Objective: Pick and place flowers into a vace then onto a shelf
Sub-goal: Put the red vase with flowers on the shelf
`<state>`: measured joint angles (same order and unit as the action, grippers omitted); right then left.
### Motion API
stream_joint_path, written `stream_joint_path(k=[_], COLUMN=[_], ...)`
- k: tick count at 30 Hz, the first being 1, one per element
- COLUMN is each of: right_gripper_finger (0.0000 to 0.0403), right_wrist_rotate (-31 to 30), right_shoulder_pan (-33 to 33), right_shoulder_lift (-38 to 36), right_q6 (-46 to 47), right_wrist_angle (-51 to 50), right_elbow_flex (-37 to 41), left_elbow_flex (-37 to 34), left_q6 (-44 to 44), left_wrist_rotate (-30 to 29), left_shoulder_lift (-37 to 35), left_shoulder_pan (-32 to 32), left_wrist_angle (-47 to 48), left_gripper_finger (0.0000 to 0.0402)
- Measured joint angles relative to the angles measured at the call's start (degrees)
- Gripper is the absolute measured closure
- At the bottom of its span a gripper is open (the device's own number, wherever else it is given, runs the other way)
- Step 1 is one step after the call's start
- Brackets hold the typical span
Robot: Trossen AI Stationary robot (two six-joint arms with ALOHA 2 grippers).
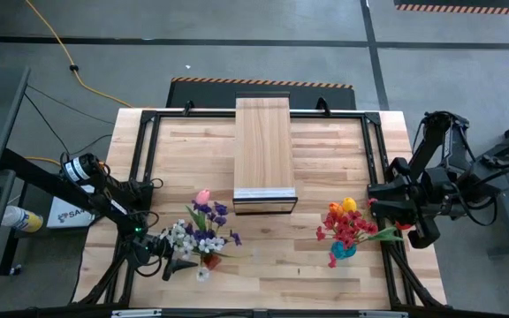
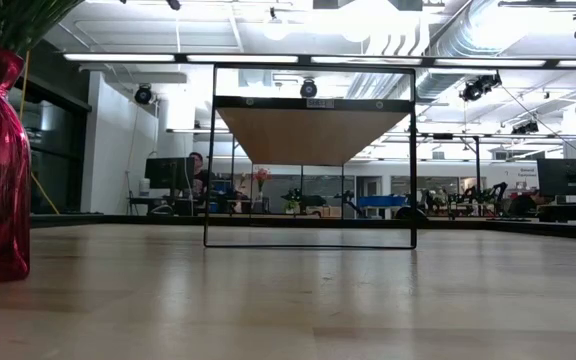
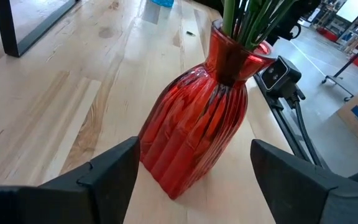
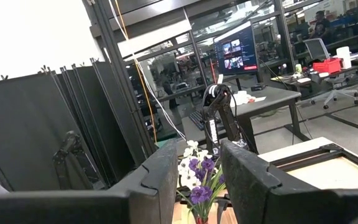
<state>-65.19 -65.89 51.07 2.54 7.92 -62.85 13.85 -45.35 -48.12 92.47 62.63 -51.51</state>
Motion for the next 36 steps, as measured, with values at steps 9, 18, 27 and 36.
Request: stream_joint_path(k=[9, 18, 27, 36], right_gripper_finger=[0.0289, 0.0289, 0.0289, 0.0289], right_wrist_rotate=[0.0, 0.0, 0.0, 0.0], right_shoulder_pan=[0.0, 0.0, 0.0, 0.0], right_shoulder_lift=[0.0, 0.0, 0.0, 0.0], right_q6=[0.0, 0.0, 0.0, 0.0], right_wrist_angle=[0.0, 0.0, 0.0, 0.0], right_elbow_flex=[0.0, 0.0, 0.0, 0.0], left_elbow_flex=[0.0, 0.0, 0.0, 0.0], left_q6=[0.0, 2.8, 3.3, 4.8], left_wrist_rotate=[-0.4, -3.1, -2.5, -10.2], left_shoulder_lift=[0.0, 0.0, -0.2, -0.2], left_shoulder_pan=[0.0, 0.0, 0.0, 0.0], left_wrist_angle=[0.0, -0.9, -2.2, -2.4], left_gripper_finger=[0.0064, 0.0006, 0.0039, 0.0043])
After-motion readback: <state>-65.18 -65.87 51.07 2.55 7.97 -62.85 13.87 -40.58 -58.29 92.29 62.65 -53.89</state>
